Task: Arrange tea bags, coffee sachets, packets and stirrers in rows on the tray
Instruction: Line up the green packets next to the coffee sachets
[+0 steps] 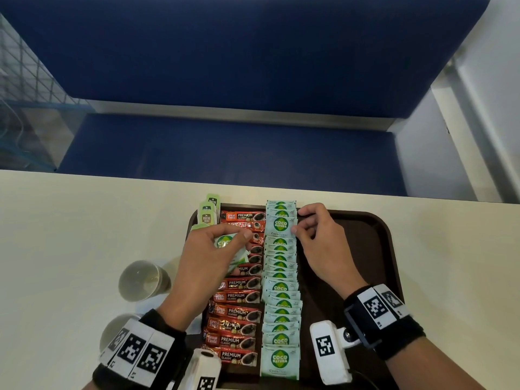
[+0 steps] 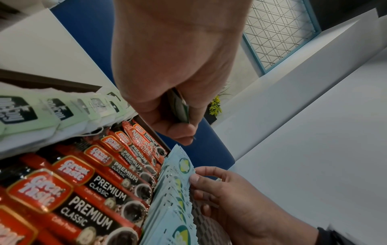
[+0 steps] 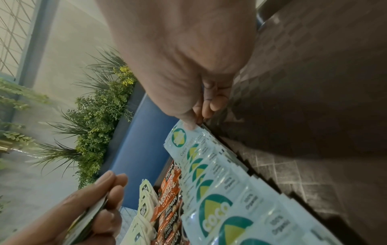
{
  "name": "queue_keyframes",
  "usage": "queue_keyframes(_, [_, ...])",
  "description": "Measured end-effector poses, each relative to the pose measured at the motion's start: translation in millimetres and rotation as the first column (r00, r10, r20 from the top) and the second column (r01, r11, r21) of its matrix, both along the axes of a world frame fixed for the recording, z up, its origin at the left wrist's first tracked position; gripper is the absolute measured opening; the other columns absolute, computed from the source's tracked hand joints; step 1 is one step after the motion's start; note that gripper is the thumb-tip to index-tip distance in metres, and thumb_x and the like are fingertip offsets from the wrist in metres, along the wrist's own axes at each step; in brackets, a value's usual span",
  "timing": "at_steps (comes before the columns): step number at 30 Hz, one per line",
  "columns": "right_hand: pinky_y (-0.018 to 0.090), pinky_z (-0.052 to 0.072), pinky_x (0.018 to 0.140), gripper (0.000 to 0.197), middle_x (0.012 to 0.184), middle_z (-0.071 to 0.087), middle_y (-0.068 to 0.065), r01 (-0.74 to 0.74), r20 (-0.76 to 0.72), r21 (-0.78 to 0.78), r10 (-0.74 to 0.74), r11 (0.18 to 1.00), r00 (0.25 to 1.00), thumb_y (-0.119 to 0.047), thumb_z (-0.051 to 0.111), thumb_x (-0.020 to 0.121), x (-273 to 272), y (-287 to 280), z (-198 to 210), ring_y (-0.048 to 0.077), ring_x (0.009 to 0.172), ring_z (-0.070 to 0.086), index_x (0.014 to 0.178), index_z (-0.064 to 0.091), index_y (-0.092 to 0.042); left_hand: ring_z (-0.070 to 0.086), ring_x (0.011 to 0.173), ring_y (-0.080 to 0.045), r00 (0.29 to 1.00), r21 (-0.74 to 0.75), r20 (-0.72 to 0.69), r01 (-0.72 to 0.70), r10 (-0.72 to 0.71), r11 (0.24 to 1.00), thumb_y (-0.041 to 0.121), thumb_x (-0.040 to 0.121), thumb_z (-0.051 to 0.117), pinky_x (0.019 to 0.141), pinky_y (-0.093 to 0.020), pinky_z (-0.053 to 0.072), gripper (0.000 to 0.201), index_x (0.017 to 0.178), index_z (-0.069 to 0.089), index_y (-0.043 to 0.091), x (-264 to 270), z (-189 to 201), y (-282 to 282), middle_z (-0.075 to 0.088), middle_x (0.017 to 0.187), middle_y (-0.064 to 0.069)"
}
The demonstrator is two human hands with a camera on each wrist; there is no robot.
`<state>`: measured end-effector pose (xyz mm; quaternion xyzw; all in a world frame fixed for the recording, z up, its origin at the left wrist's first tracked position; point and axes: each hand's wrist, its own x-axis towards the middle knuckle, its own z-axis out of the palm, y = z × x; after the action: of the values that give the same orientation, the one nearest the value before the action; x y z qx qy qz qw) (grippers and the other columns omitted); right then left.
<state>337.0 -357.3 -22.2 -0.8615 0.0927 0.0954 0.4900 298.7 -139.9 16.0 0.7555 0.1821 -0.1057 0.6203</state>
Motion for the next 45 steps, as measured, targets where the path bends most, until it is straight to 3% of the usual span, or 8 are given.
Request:
queue_keyframes(8, [0.007, 0.049, 0.074, 0.015, 0.1, 0.07, -0.009, 0.112, 0.089, 0.045, -0.115, 0.993, 0.989, -0.024, 0.078, 0.097, -7.9, -0.4, 16.7, -0.004, 0.088, 0.063, 0.107, 0.066, -0.022, 0.076, 0.058, -0.024, 1.0, 0.006, -0.017, -0.024, 0.024, 1.0, 0.041, 0.092, 0.08, 0.044, -0.026, 0.055, 0.023, 0.104, 0.082, 0.021, 3.0, 2.1, -9.3, 0.082, 0.08, -0.001])
queue_keyframes(11, [0.013, 0.052, 0.074, 0.018, 0.101, 0.075, -0.009, -0.057, -0.044, 0.238, 0.069, 0.97, 0.997, -0.04, 0.077, 0.096, -18.6, 7.3, 43.3, 0.0, 0.091, 0.069, 0.106, 0.071, -0.027, 0.075, 0.067, -0.026, 1.0, 0.041, 0.023, -0.003, 0.002, 0.999, 0.053, 0.089, 0.079, 0.056, -0.027, 0.054, 0.032, 0.097, 0.076, 0.022, 7.3, 4.3, -18.2, 0.08, 0.081, -0.003])
queue_keyframes(13, [0.018, 0.055, 0.073, 0.022, 0.101, 0.077, -0.007, -0.187, -0.147, 0.314, 0.242, 0.931, 0.959, -0.047, 0.079, 0.092, -25.2, 12.9, 56.1, 0.007, 0.087, 0.074, 0.105, 0.074, -0.029, 0.072, 0.075, -0.006, 0.998, 0.113, 0.049, 0.034, -0.04, 0.993, 0.058, 0.091, 0.076, 0.069, -0.023, 0.051, 0.038, 0.093, 0.072, 0.02, 10.0, 8.0, -25.0, 0.077, 0.084, 0.003])
queue_keyframes(18, [0.027, 0.053, 0.065, 0.015, 0.093, 0.078, 0.003, -0.098, -0.184, 0.384, 0.18, 0.918, 0.966, -0.031, 0.086, 0.089, -25.9, 4.1, 62.2, 0.01, 0.074, 0.068, 0.099, 0.08, -0.022, 0.069, 0.058, -0.007, 0.996, -0.155, 0.028, 0.093, -0.09, 0.984, 0.043, 0.101, 0.069, 0.046, -0.017, 0.051, 0.042, 0.09, 0.066, 0.002, 8.4, 20.0, -34.5, 0.074, 0.086, -0.005])
queue_keyframes(25, [0.024, 0.051, 0.065, 0.006, 0.096, 0.075, 0.017, -0.041, -0.242, 0.429, 0.159, 0.902, 0.957, -0.02, 0.079, 0.097, -26.2, -8.0, 58.9, 0.014, 0.075, 0.062, 0.097, 0.082, -0.015, 0.077, 0.087, -0.008, 0.984, 0.026, 0.128, 0.118, -0.121, 0.993, 0.037, 0.095, 0.079, 0.082, -0.029, 0.059, 0.02, 0.084, 0.082, 0.021, 3.3, 12.3, -26.2, 0.082, 0.089, 0.009])
queue_keyframes(33, [0.027, 0.055, 0.07, 0.007, 0.098, 0.076, 0.019, 0.112, -0.222, 0.502, 0.003, 0.857, 0.975, -0.013, 0.077, 0.097, -23.4, -13.4, 50.7, 0.017, 0.078, 0.064, 0.1, 0.08, -0.008, 0.078, 0.083, -0.022, 0.997, -0.112, 0.069, 0.036, -0.029, 0.993, 0.04, 0.095, 0.077, 0.07, -0.037, 0.063, 0.025, 0.087, 0.084, 0.018, 5.1, 9.4, -23.8, 0.083, 0.09, -0.002])
queue_keyframes(36, [0.026, 0.056, 0.071, 0.009, 0.098, 0.08, 0.011, 0.043, -0.228, 0.451, 0.068, 0.891, 0.971, -0.017, 0.078, 0.097, -23.0, -20.1, 54.1, 0.013, 0.079, 0.069, 0.102, 0.08, -0.011, 0.078, 0.093, -0.01, 0.987, -0.025, 0.115, 0.117, -0.113, 0.993, 0.04, 0.092, 0.081, 0.091, -0.043, 0.059, 0.018, 0.086, 0.085, 0.024, 9.9, 11.0, -14.5, 0.084, 0.094, 0.009])
queue_keyframes(45, [0.018, 0.046, 0.07, 0.002, 0.092, 0.079, -0.005, -0.058, -0.169, 0.21, 0.095, 0.976, 0.981, -0.026, 0.078, 0.097, -6.4, -26.9, 45.7, -0.004, 0.069, 0.062, 0.097, 0.079, -0.024, 0.071, 0.095, 0.008, 0.954, 0.166, 0.104, 0.261, -0.28, 0.951, 0.04, 0.089, 0.083, 0.089, -0.022, 0.054, 0.01, 0.094, 0.086, 0.032, 22.8, 4.1, -10.1, 0.08, 0.097, 0.025])
